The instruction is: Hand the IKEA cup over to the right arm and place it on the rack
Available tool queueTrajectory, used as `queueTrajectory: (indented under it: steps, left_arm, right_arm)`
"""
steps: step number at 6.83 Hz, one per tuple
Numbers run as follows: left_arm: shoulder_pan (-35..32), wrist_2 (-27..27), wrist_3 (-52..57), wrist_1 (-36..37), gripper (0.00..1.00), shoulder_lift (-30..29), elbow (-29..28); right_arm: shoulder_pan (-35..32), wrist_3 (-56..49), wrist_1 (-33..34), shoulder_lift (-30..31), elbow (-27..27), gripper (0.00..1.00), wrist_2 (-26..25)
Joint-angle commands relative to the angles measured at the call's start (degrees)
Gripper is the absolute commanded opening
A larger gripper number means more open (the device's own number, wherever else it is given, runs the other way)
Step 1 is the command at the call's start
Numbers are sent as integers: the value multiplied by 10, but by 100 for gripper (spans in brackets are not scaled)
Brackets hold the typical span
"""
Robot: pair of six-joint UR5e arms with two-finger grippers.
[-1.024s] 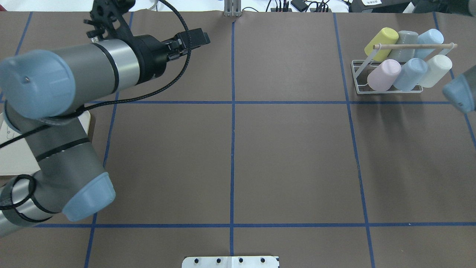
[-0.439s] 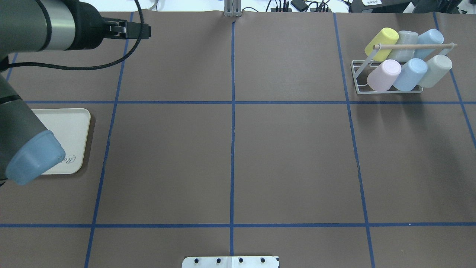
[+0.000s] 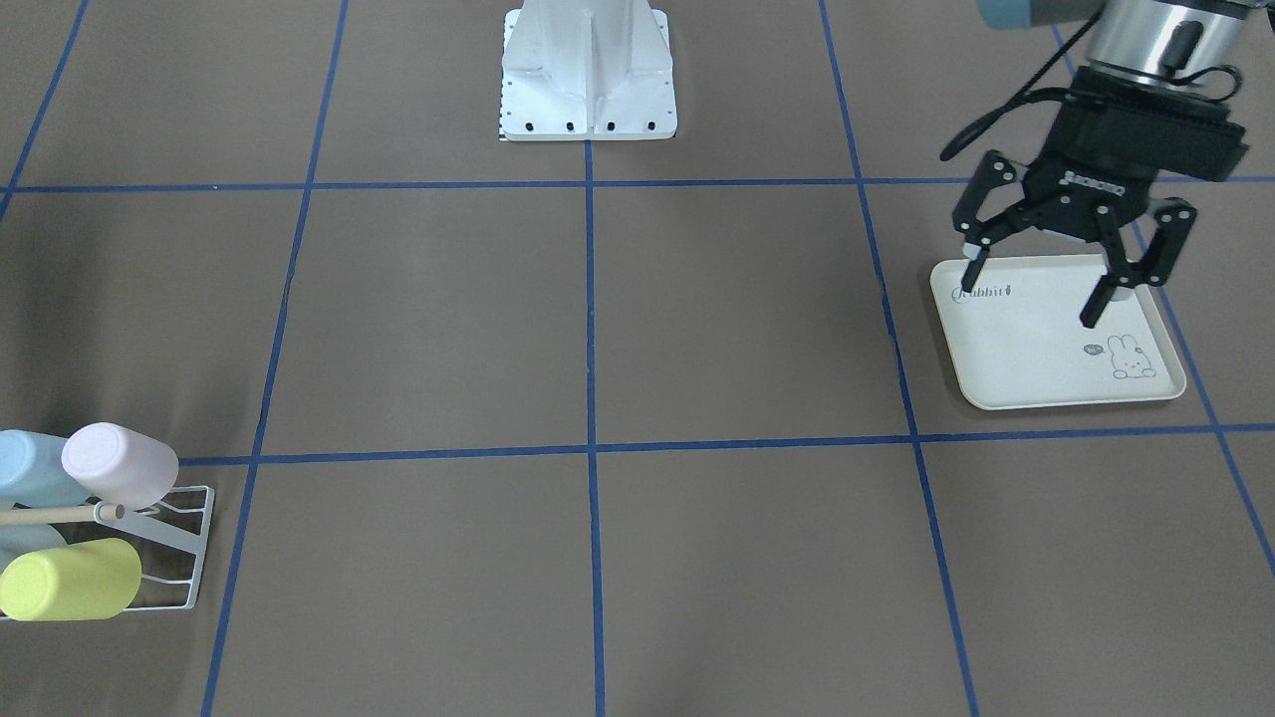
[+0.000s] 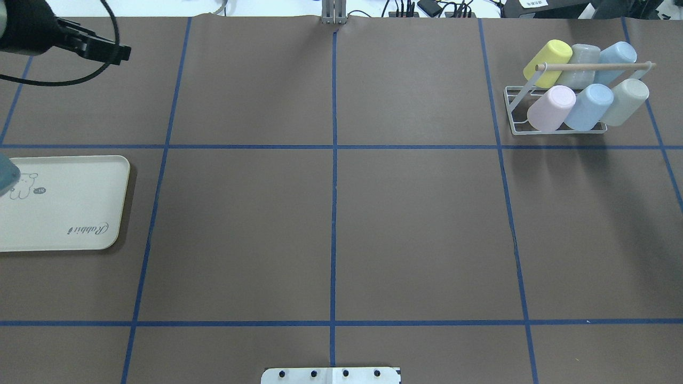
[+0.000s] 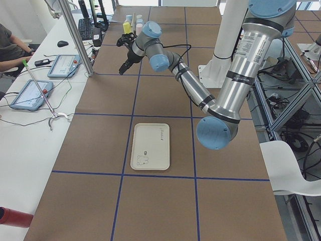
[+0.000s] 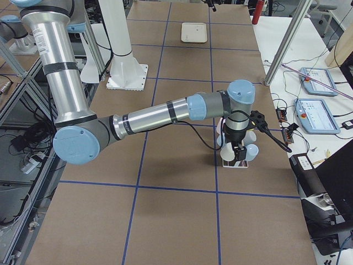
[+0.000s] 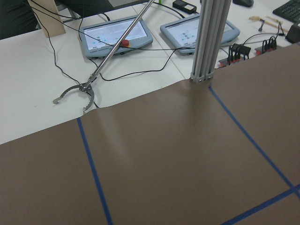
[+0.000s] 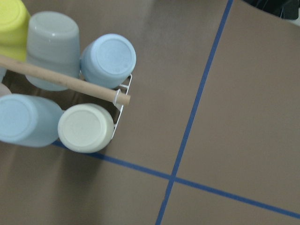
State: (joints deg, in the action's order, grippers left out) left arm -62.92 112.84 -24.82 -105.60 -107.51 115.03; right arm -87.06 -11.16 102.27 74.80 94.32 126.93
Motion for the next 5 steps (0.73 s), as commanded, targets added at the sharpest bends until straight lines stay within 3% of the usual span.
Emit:
queueTrajectory:
  steps: [1, 3, 5]
  left_arm:
    - [-62, 69, 102, 0, 100, 41, -44]
    - [-106, 91, 101, -7, 100, 72, -45]
    - [-133, 120, 107, -10, 100, 92, -47]
  right_arm:
    - [20, -36, 123, -26, 8, 100, -31]
    - [23, -29, 109, -16, 7, 100, -34]
    - [22, -34, 16, 20, 25, 100, -33]
